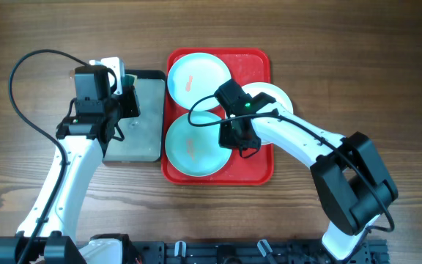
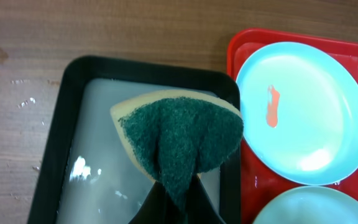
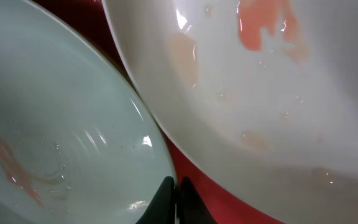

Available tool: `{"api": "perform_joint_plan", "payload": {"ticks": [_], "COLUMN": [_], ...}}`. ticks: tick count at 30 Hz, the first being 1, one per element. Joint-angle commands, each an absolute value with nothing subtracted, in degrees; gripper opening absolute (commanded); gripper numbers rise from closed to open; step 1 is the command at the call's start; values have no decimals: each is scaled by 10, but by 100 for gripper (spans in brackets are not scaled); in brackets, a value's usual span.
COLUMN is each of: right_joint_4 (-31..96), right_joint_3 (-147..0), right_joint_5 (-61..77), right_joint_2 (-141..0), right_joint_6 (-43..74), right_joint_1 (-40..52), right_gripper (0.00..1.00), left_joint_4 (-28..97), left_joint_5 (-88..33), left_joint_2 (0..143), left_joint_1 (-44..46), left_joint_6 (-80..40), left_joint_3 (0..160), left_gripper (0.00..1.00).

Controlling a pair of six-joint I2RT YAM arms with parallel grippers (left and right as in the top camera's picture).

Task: Clean dirty plates on tray and stack at the side
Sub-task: 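Carry the sponge with the left gripper toward the lower blue plate, then scrub the lower blue plate with the sponge in the left gripper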

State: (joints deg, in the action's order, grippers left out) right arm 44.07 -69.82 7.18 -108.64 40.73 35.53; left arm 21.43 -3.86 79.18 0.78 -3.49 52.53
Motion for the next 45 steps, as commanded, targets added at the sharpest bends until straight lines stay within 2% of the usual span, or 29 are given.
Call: {"api": "perform_joint_plan", "payload": {"ticks": [1, 7, 17, 25, 31, 45], "right_joint_4": [442, 439, 433, 435, 433, 431], "right_joint_3": [-698, -698, -698, -697, -697, -697], "right_joint_5": [56, 58, 58, 60, 60, 60], "right_joint_2": [-1069, -1069, -1069, -1069, -1069, -1069], "right_joint_6": [421, 421, 421, 422, 422, 422], "right_joint_1": [352, 352, 352, 352, 352, 352], "right_gripper": [4, 4, 4, 4, 4, 4], "left_joint_4": [232, 253, 220, 301, 325, 315], "left_joint_5": [-66, -79, -74, -180, -213, -208], "left_joint_2": [791, 797, 814, 820, 849, 935], "left_joint_1": [6, 6, 17, 35, 67, 156], "left_joint_6": [-56, -80, -82, -128, -129, -159], "left_joint_3": [524, 525, 525, 525, 524, 524], "left_gripper": [4, 4, 4, 4, 4, 4]}}
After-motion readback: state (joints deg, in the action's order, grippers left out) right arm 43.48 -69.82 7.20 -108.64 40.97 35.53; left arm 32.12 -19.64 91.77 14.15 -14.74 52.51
